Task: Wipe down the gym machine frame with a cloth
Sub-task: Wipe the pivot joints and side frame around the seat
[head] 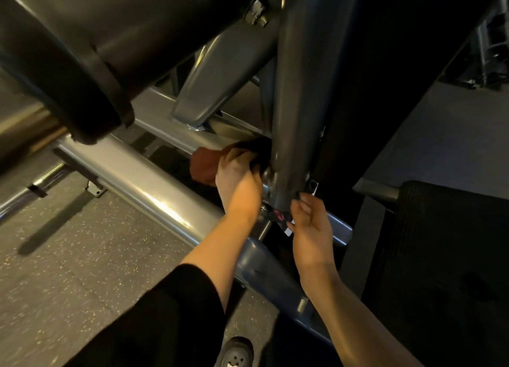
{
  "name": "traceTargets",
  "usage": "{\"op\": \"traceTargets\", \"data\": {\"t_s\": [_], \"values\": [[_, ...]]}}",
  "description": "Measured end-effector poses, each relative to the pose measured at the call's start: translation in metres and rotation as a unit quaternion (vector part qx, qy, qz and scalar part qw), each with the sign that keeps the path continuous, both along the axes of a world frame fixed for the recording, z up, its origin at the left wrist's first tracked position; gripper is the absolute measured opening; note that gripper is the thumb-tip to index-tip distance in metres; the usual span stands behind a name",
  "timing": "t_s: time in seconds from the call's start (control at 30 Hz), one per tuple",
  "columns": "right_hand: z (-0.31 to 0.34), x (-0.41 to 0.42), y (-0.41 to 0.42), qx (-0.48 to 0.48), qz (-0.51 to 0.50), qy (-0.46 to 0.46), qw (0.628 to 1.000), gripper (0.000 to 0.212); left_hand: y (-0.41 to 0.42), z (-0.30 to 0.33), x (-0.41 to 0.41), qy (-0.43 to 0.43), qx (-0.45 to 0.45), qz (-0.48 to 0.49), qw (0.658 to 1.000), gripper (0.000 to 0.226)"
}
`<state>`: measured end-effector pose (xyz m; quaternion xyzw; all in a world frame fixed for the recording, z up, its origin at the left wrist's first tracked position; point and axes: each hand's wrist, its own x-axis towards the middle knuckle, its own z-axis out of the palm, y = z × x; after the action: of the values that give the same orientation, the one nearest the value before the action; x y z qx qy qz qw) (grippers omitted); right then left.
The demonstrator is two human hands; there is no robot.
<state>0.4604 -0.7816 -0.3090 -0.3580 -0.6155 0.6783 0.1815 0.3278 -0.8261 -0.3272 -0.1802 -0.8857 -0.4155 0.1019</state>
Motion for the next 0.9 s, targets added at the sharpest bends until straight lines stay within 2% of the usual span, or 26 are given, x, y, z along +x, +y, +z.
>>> {"op": "traceTargets", "data": {"t_s": [0.07, 0.13, 0.17, 0.2, 0.27, 0.33, 0.43, 0.47, 0.57, 0.7, 0.8, 0.9], "values": [[-0.003, 0.001, -0.003, -0.009, -0.010, -0.016, 1.000, 0.021, -0.003, -0.007, 0.017, 0.007, 0.016, 0.008, 1.000, 0.027], [-0.005, 0.002, -0.007, -0.057, 0.000, -0.029, 0.998, 0.021, -0.007, -0.008, 0.038, -0.055, 0.054, 0.055, 0.996, 0.022], [-0.006, 0.003, -0.010, -0.116, 0.003, -0.020, 0.993, 0.021, -0.010, -0.010, 0.052, -0.106, 0.090, 0.070, 0.988, 0.014], [-0.005, 0.004, -0.014, -0.187, 0.000, -0.003, 0.982, 0.022, -0.012, -0.013, 0.067, -0.169, 0.132, 0.056, 0.975, 0.012], [-0.007, 0.010, -0.018, -0.279, -0.047, 0.030, 0.959, 0.027, -0.017, -0.018, 0.101, -0.267, 0.172, -0.037, 0.948, 0.023], [-0.009, 0.018, -0.020, -0.316, -0.119, 0.054, 0.940, 0.034, -0.023, -0.019, 0.120, -0.288, 0.180, -0.090, 0.936, 0.034], [-0.001, 0.027, -0.011, -0.238, -0.180, 0.062, 0.953, 0.035, -0.025, -0.008, 0.111, -0.257, 0.220, -0.009, 0.941, 0.045], [0.002, 0.024, -0.009, -0.210, -0.178, 0.081, 0.958, 0.036, -0.024, -0.002, 0.104, -0.250, 0.230, -0.011, 0.940, 0.052], [0.014, 0.007, -0.014, -0.229, -0.094, 0.152, 0.957, 0.054, -0.020, 0.013, 0.090, -0.279, 0.251, -0.119, 0.919, 0.060], [-0.006, -0.016, -0.028, -0.171, -0.079, 0.115, 0.975, 0.052, -0.022, 0.014, 0.084, -0.275, 0.243, -0.142, 0.919, 0.055], [-0.023, -0.024, -0.024, -0.204, -0.123, 0.126, 0.963, 0.051, -0.022, 0.020, 0.083, -0.280, 0.246, -0.138, 0.918, 0.053], [-0.034, -0.020, -0.022, -0.265, -0.120, 0.088, 0.953, 0.044, -0.024, 0.014, 0.082, -0.271, 0.249, -0.142, 0.919, 0.053]]}}
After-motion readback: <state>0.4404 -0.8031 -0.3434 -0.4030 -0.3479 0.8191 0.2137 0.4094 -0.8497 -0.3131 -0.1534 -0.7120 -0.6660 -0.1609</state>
